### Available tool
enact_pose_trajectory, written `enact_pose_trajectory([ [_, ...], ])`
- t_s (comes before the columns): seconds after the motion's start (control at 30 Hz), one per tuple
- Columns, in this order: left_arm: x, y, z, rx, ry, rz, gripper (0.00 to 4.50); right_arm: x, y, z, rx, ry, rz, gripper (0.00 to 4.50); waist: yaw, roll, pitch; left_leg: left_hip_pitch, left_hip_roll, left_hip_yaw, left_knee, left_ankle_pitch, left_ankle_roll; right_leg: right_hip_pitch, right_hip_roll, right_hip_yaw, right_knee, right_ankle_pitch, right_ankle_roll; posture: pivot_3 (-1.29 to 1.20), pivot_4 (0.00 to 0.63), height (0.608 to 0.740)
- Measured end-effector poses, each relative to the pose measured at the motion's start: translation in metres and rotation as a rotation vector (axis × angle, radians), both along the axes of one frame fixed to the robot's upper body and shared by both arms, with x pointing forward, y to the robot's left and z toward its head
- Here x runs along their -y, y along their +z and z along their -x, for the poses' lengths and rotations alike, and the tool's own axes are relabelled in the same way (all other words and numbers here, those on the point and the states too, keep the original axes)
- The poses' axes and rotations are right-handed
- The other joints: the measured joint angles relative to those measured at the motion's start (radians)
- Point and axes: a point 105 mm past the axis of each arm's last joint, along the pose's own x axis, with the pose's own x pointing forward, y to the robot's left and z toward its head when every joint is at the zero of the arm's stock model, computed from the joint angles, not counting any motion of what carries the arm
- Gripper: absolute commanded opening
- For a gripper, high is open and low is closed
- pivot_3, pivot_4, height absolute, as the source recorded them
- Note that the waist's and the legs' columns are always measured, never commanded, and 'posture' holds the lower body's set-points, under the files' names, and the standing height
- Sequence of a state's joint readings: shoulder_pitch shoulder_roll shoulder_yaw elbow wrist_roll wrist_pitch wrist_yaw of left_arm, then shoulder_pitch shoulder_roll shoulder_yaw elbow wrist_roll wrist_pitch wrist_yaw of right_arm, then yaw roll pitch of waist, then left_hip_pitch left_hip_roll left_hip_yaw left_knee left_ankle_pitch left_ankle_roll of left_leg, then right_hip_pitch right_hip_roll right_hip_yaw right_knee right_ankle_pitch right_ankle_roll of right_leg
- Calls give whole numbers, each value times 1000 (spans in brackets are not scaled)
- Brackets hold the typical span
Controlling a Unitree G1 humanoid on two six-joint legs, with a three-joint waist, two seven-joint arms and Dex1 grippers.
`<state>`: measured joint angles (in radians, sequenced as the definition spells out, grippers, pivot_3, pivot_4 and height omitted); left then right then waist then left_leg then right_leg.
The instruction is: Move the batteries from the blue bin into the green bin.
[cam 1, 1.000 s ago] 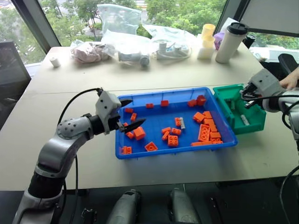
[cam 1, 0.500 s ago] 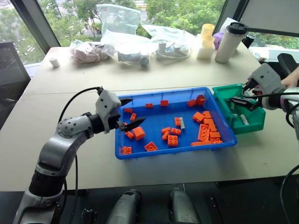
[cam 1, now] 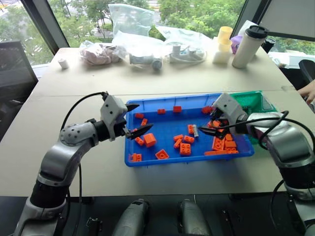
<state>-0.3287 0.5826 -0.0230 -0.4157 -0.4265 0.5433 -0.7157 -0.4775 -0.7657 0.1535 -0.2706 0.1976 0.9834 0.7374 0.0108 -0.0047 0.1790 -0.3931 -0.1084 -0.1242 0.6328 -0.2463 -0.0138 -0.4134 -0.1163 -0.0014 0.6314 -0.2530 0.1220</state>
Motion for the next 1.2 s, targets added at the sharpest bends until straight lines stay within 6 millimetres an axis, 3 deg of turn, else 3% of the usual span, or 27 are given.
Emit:
enact_pose_trajectory([
  [0.07, 0, -2, 0, -7, 2, -1, 4500, -8, -8, 2, -28, 10, -21, 4486, -3, 0, 0, 0, 0, 0, 0, 0, 0, -1, 0, 0, 1, 0, 0, 0, 150, 740],
  [0.4, 0, -2, 2, -8, 9, -7, 4500, -18, -10, 0, -19, 17, -32, 4486, 0, 0, 0, 1, 0, 0, 0, 0, 0, 0, 1, 0, 1, 0, 0, 0, 150, 740],
  [0.7, -1, -1, 1, -5, 20, -6, 4500, -14, -20, -2, -43, -2, -14, 38, 0, 0, 0, 1, 0, 0, 0, 0, 0, 1, 1, 0, 1, 0, 0, 0, 150, 740],
  [1.03, -1, -2, 1, -4, 25, -7, 4500, -10, -14, -6, -43, -21, -23, 38, 0, 0, 0, 1, 0, 0, 0, 0, 0, 1, 1, 0, 1, 0, 0, 0, 150, 740],
  [1.1, -2, -2, 1, -4, 25, -8, 4500, 1, 4, -11, -4, -49, -29, 38, 1, 0, 0, 0, 0, 0, 0, 0, 0, 0, 1, 0, 1, 0, 0, 0, 150, 740],
  [1.2, -2, -1, 1, -2, 25, -8, 4500, 28, 54, -22, 145, -121, -30, 38, 2, 0, 0, 0, 0, 0, 0, -1, 1, 0, 1, 0, 0, 0, 0, 0, 150, 740],
])
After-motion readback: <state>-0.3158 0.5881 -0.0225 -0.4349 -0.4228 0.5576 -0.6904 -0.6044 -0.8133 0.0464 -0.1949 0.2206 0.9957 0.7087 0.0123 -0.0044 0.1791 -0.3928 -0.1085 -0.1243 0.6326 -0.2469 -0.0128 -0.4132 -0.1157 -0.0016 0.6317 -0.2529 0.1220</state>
